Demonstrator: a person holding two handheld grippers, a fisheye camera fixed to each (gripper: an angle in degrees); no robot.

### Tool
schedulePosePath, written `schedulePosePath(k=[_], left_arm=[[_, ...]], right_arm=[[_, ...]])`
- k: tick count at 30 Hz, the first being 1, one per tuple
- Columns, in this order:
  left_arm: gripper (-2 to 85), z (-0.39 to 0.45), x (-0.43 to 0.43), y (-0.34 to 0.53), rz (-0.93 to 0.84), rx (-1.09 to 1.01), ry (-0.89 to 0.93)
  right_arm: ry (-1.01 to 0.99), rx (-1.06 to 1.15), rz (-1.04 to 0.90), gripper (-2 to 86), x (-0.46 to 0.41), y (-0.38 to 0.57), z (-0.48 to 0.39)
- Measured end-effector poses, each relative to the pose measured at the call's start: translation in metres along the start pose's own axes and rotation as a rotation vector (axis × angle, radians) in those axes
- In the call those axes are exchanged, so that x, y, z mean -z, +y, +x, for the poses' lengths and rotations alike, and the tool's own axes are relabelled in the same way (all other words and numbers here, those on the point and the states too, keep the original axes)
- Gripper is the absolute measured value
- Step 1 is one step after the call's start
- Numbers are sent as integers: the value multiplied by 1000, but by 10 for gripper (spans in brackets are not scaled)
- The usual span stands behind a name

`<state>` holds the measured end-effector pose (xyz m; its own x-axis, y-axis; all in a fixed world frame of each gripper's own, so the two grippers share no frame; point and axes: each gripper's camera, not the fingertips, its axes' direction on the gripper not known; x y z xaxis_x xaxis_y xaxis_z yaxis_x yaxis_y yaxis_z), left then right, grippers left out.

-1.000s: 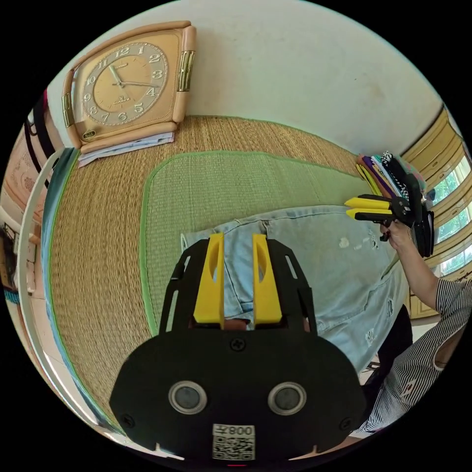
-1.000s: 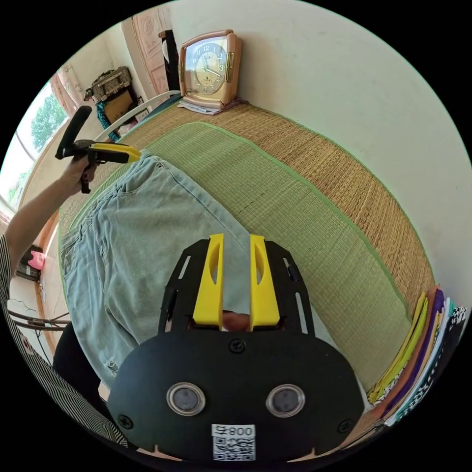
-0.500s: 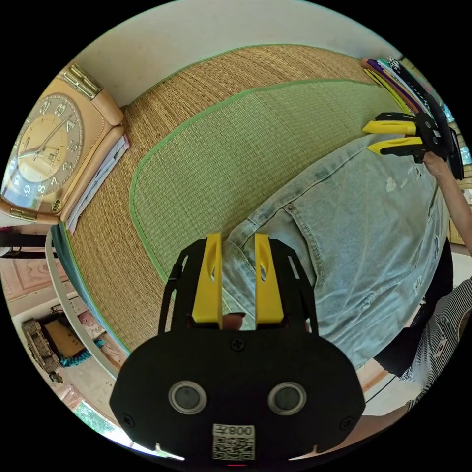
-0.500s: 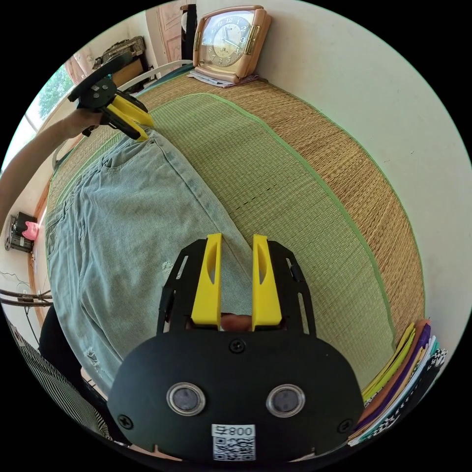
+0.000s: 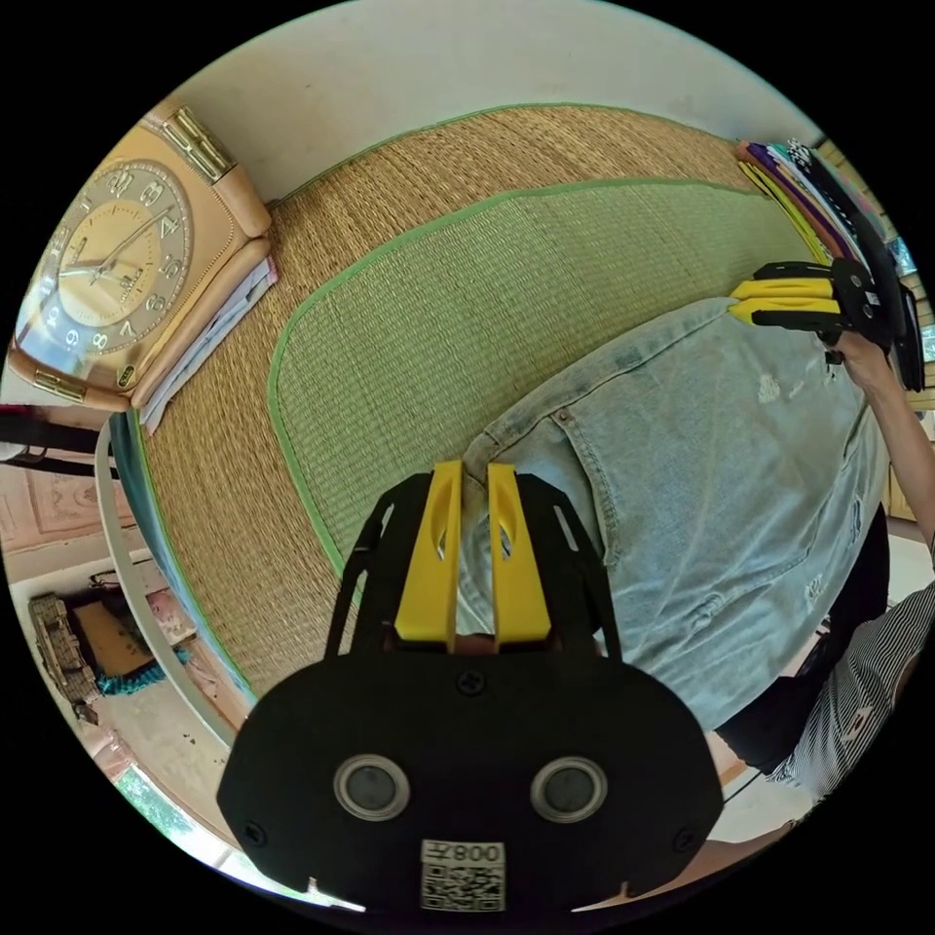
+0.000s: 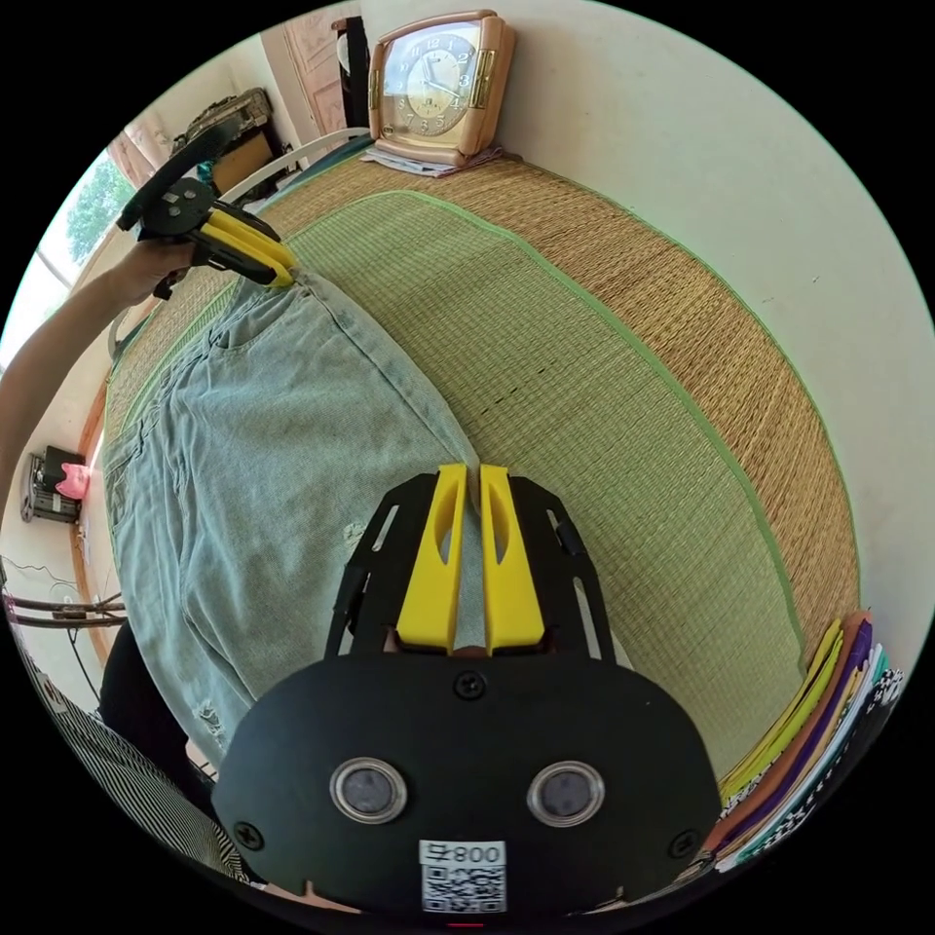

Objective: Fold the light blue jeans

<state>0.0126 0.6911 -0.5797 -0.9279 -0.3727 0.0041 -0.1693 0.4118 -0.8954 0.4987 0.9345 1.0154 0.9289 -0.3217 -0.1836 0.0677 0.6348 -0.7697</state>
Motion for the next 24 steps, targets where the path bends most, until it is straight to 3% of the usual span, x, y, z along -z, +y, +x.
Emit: schedulePosePath(k=[14, 24], left_arm=[[9, 32, 80, 63, 124, 59, 9], [9, 69, 116, 142, 157, 4, 13]], right_arm=[[-28, -47, 64, 5, 55, 37, -43], [-29, 3, 107, 5, 98, 102, -120]])
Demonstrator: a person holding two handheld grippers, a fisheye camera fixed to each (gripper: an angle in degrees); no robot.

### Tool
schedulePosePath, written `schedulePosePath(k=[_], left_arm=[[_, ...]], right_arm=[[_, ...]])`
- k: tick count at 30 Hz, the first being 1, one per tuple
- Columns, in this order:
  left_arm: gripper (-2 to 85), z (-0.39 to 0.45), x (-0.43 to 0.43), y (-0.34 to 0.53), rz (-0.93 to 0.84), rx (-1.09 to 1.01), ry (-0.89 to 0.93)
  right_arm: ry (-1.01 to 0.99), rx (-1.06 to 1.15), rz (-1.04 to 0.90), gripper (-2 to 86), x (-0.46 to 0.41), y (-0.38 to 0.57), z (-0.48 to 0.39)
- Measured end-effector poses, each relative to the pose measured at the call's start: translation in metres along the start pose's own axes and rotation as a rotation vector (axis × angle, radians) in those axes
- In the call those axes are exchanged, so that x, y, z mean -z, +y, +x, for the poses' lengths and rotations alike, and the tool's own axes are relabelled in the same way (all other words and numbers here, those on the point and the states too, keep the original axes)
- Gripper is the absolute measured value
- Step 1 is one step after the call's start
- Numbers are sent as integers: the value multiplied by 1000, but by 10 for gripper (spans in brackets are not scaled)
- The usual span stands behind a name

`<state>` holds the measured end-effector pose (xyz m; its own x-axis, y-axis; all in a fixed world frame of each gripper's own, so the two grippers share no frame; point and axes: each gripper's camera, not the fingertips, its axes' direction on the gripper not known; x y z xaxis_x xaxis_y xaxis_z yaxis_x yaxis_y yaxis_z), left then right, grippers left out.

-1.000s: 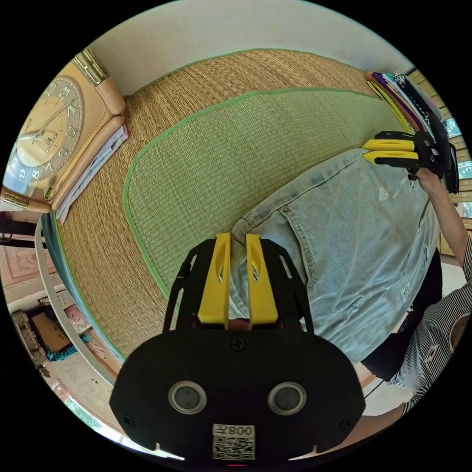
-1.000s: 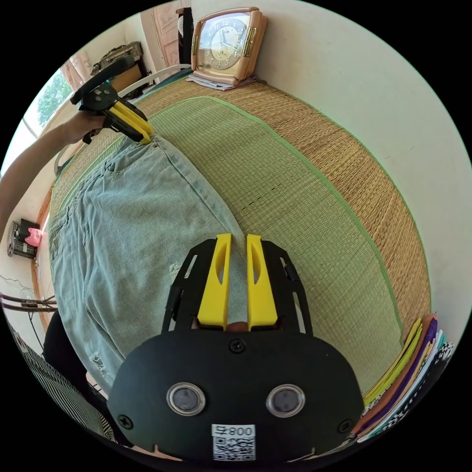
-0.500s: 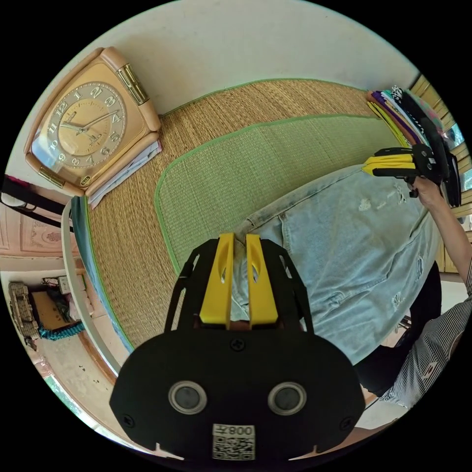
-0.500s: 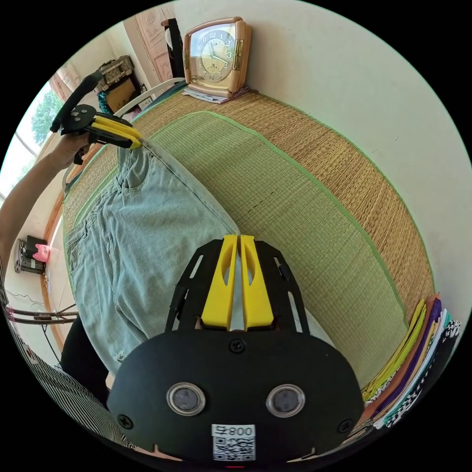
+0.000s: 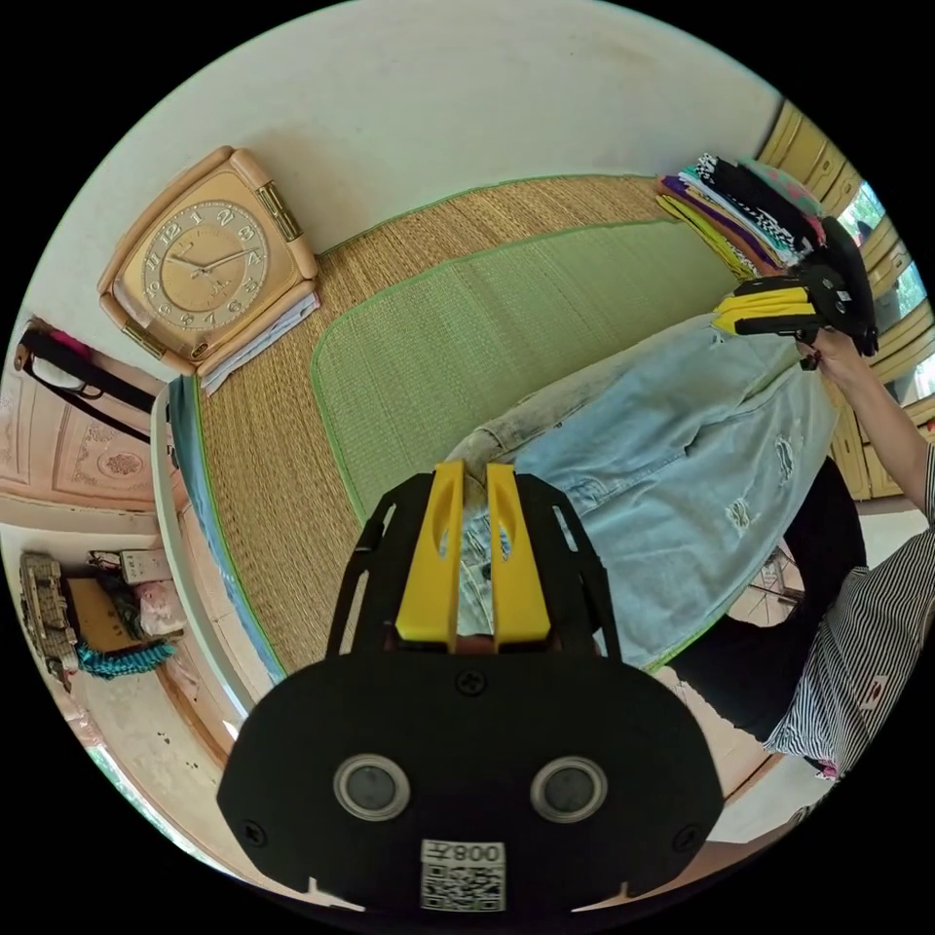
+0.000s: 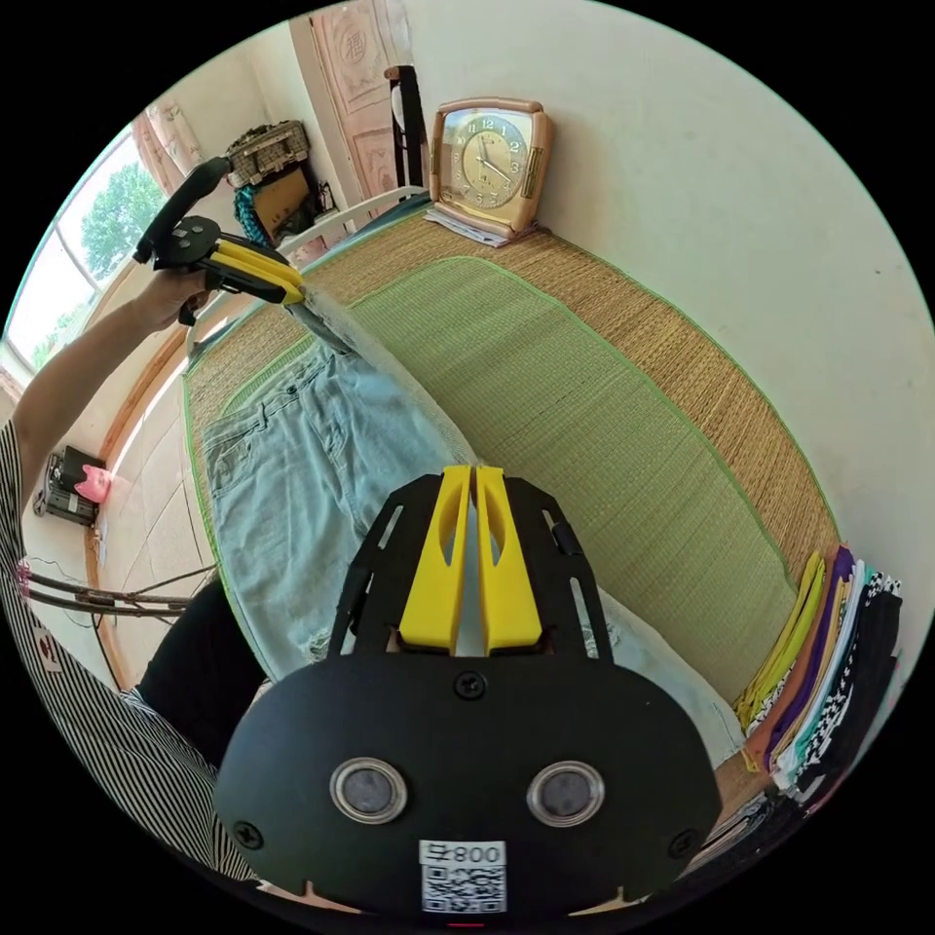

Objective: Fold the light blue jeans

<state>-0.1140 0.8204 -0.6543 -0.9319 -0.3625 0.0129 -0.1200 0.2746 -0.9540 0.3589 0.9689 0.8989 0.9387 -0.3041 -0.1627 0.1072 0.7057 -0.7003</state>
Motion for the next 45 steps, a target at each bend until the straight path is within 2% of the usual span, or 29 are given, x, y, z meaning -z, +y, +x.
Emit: schedulePosePath(k=[8, 22, 31, 45], left_arm=[[8, 32, 14, 81, -54, -52, 16], [8, 50, -12, 192, -140, -63, 59], [8, 43, -37, 243, -169, -60, 101], [11, 29, -84, 303, -216, -78, 124]], right_arm=[[-28, 77, -18, 5, 7, 55, -79], [-54, 217, -173, 5, -49, 113, -188], [-99, 276, -267, 5, -99, 131, -219], [-136, 274, -338, 5, -161, 149, -222]])
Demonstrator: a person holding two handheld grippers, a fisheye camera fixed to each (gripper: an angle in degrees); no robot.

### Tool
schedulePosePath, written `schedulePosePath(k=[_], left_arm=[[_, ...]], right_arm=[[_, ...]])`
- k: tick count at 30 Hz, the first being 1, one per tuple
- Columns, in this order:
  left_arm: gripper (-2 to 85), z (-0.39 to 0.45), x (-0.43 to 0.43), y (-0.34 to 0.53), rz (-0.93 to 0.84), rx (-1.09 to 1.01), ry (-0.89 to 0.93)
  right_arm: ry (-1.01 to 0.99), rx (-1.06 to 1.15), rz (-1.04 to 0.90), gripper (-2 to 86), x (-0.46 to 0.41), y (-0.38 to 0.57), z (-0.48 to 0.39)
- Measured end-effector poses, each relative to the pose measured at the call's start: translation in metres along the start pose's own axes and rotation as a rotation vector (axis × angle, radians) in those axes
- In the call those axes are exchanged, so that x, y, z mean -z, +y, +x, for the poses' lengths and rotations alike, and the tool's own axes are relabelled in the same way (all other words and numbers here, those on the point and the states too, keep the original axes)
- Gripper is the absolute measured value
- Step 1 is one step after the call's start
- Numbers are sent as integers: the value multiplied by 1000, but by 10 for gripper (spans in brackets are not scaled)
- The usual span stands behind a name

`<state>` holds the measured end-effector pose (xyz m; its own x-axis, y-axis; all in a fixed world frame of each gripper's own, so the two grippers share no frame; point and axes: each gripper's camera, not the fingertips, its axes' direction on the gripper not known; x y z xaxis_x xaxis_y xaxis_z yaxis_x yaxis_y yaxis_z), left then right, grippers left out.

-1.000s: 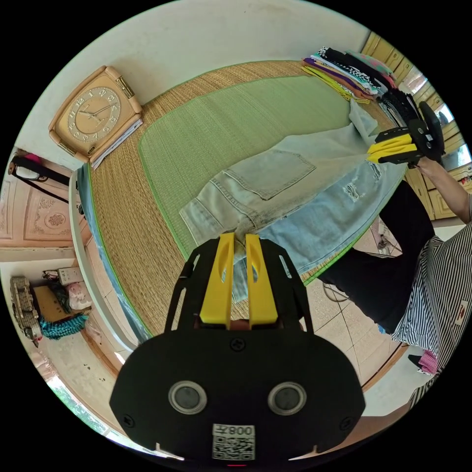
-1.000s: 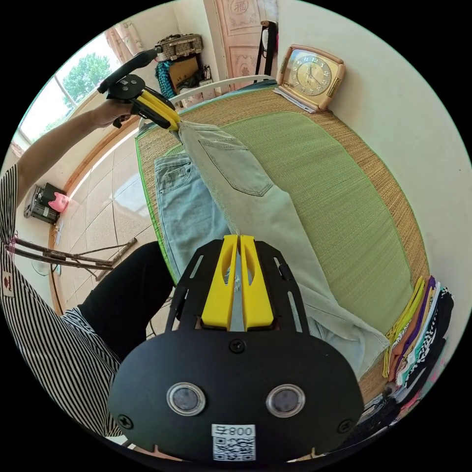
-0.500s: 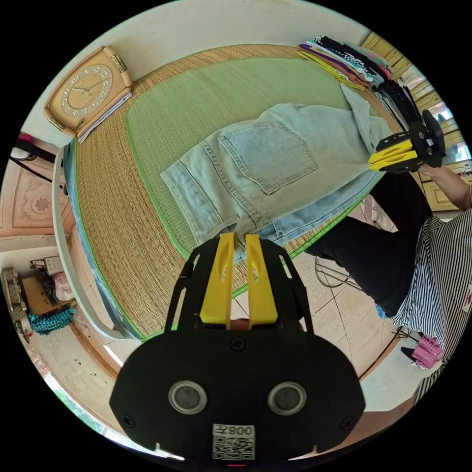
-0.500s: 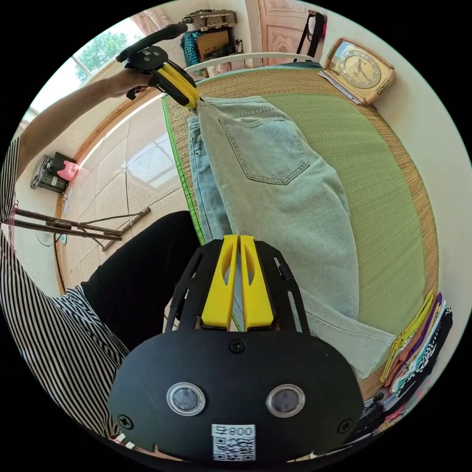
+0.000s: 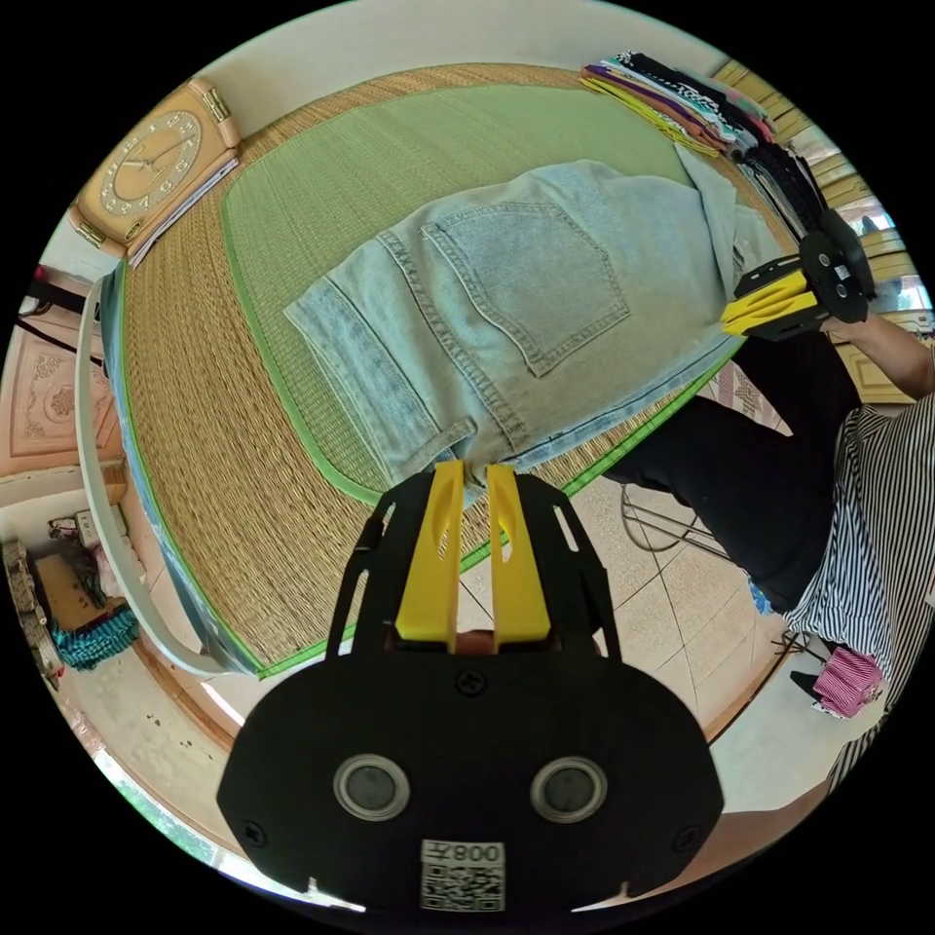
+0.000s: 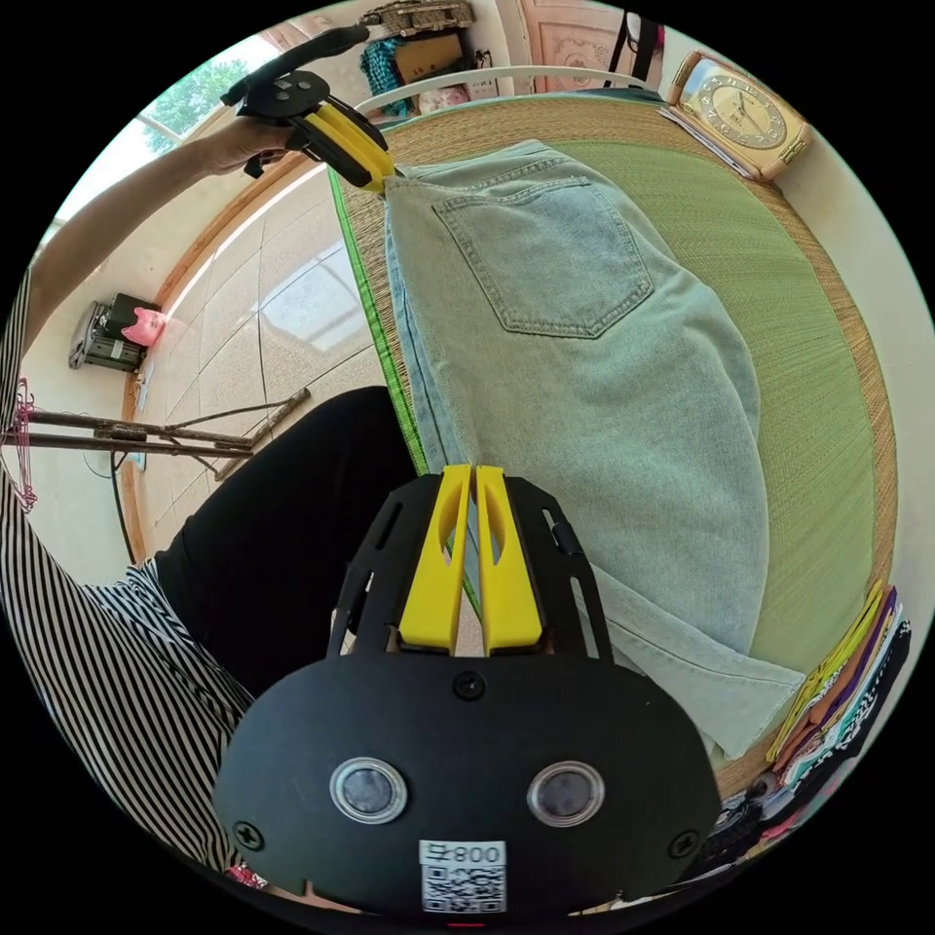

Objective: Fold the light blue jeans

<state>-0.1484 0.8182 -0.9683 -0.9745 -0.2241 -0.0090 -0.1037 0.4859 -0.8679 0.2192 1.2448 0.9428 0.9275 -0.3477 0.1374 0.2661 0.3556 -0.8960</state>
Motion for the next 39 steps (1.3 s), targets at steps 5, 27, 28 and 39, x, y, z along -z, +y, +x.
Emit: schedulePosePath(k=[5, 27, 28, 39], left_arm=[[14, -8, -27, 18, -26, 5, 5], [4, -41, -73, 118, 378, 333, 285], [3, -41, -88, 116, 353, 373, 284], [0, -35, -152, 122, 248, 459, 187]], right_arm=[[-31, -14, -15, 5, -19, 0, 9], [-96, -77, -6, 8, -48, 15, 48], [-101, -83, -4, 8, -47, 16, 50], [-192, -138, 41, 11, -39, 30, 73]])
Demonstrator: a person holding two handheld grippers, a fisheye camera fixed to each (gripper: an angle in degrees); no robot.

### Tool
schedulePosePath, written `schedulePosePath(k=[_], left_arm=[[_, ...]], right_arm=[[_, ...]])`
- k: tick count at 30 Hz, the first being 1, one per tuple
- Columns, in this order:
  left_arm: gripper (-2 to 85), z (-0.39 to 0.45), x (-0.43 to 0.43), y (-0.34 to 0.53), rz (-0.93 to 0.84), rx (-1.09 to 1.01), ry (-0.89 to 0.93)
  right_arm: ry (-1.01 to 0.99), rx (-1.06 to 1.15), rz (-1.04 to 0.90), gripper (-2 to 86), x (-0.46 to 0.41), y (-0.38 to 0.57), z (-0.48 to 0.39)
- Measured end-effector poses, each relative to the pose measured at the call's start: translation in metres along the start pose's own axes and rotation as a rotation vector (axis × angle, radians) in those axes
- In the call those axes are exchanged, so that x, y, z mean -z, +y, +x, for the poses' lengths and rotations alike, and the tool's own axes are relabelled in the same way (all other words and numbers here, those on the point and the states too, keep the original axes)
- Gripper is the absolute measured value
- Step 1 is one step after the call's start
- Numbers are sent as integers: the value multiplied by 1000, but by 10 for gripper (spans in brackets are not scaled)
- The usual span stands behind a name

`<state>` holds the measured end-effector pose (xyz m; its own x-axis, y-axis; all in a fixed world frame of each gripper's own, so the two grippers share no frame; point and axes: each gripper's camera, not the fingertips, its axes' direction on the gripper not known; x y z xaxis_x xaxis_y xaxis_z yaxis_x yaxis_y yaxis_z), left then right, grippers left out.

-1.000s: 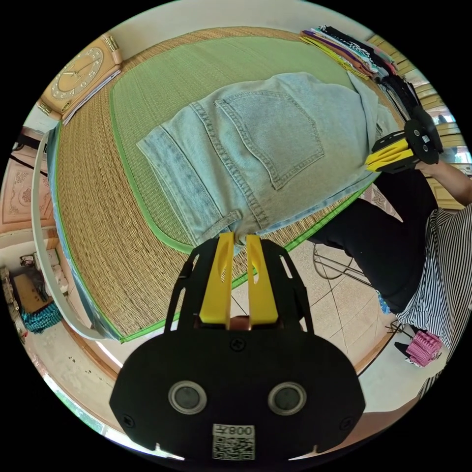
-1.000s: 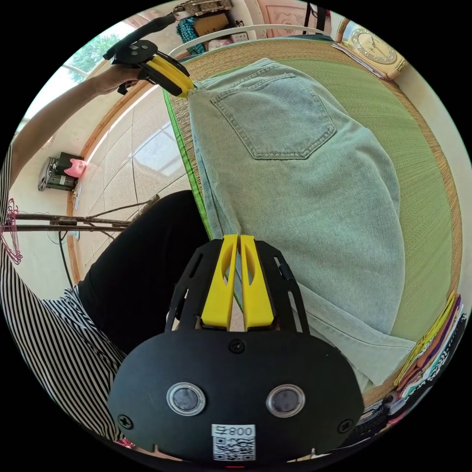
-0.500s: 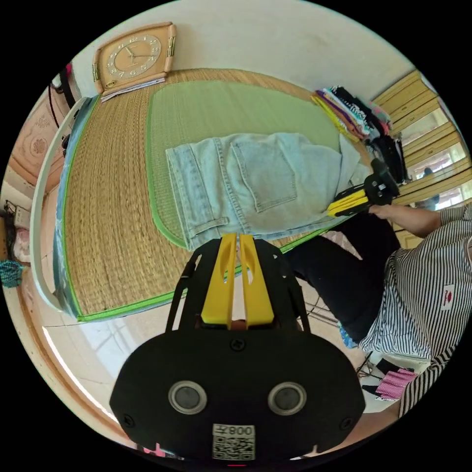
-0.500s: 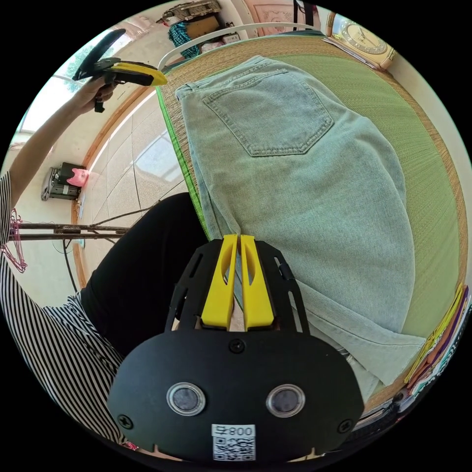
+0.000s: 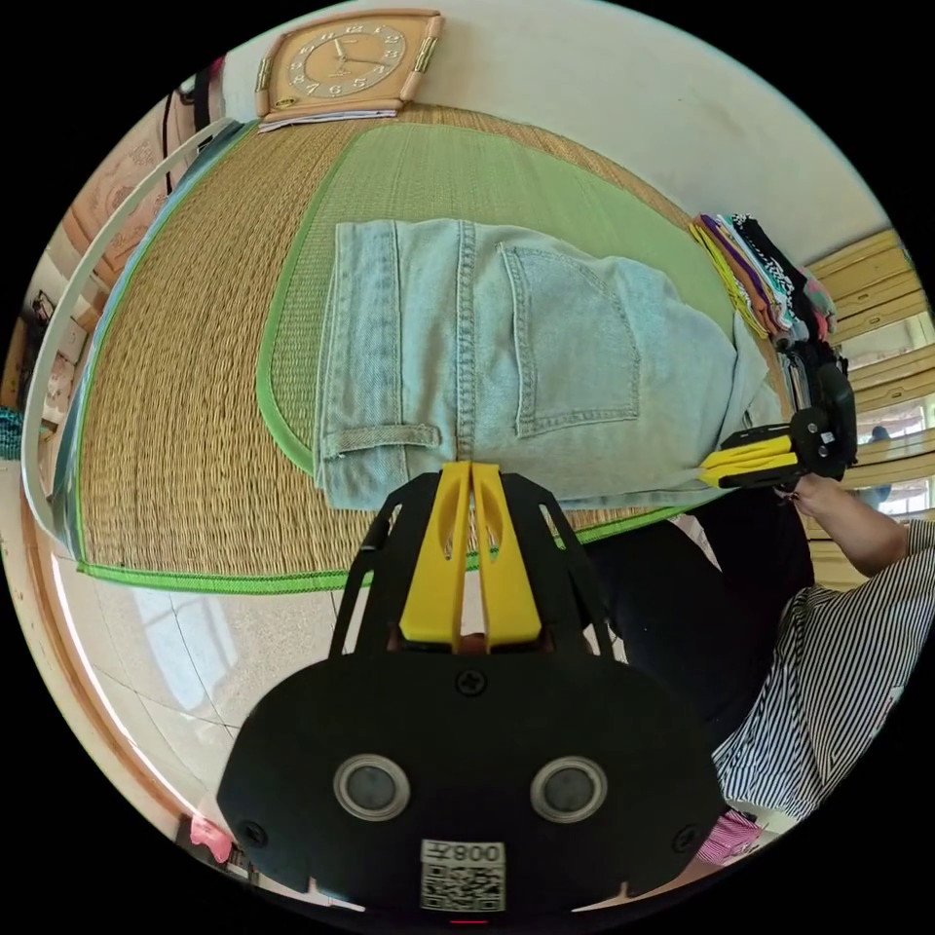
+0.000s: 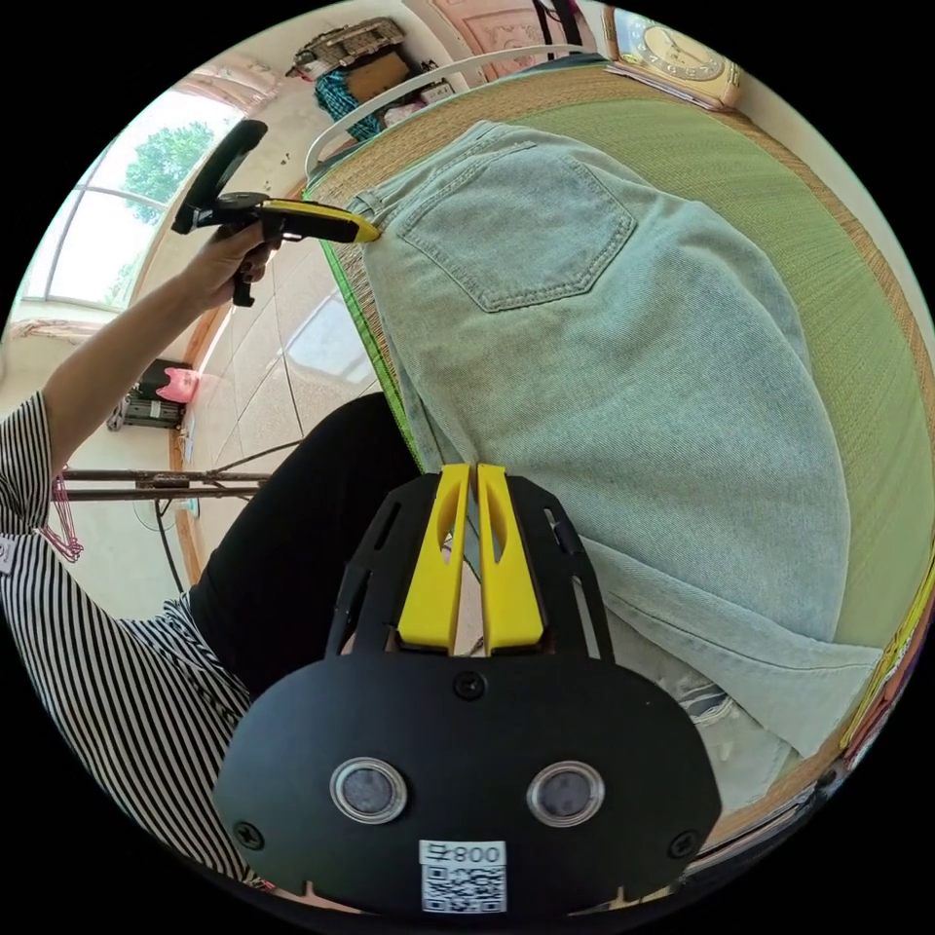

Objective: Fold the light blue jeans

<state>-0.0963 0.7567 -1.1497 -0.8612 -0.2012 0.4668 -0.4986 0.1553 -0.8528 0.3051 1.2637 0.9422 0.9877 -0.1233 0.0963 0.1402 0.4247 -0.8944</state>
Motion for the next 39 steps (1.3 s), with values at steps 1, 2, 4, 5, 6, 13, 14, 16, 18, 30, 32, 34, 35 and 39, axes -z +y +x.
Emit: schedulePosePath(k=[1, 2, 4, 5, 6, 13, 14, 16, 18, 30, 32, 34, 35, 39], left_arm=[[0, 1, -4, 0, -8, -5, -13], [1, 1, -8, 1, -12, -8, -21], [1, 0, -14, 4, -12, 4, -21], [1, 0, -17, 6, -9, 16, -17], [1, -1, -19, 7, -5, 23, -15], [3, 14, -29, 24, 91, 52, -32], [3, 19, -30, 27, 115, 48, -21], [5, 25, -36, 31, 139, 60, -15], [8, 30, -44, 35, 160, 77, 37], [74, 180, -143, 6, -6, -377, 336], [78, 205, -161, -4, -49, -439, 284], [80, 219, -173, -12, -73, -459, 234], [82, 227, -180, -16, -81, -468, 219], [86, 243, -197, -26, -105, -461, 214]], right_arm=[[-19, -6, 14, 11, 4, 3, 2], [-30, -10, 24, 10, 7, 4, 4], [-78, -31, 57, 9, 18, 11, 9], [-91, -36, 65, 9, 21, 13, 11], [-119, -46, 84, 7, 27, 16, 14], [-131, -121, 171, 1, 54, 28, 33], [-119, -133, 171, 1, 54, 28, 36], [-73, -172, 146, 1, 45, 26, 43], [-78, -185, 89, 1, 30, 22, 46], [125, -95, 131, 1, 76, 29, 35], [239, -68, 105, 7, 87, 34, 39], [333, -32, 53, 24, 97, 36, 49], [346, -26, 40, 28, 99, 36, 51], [427, 39, -11, 53, 115, 26, 63]])
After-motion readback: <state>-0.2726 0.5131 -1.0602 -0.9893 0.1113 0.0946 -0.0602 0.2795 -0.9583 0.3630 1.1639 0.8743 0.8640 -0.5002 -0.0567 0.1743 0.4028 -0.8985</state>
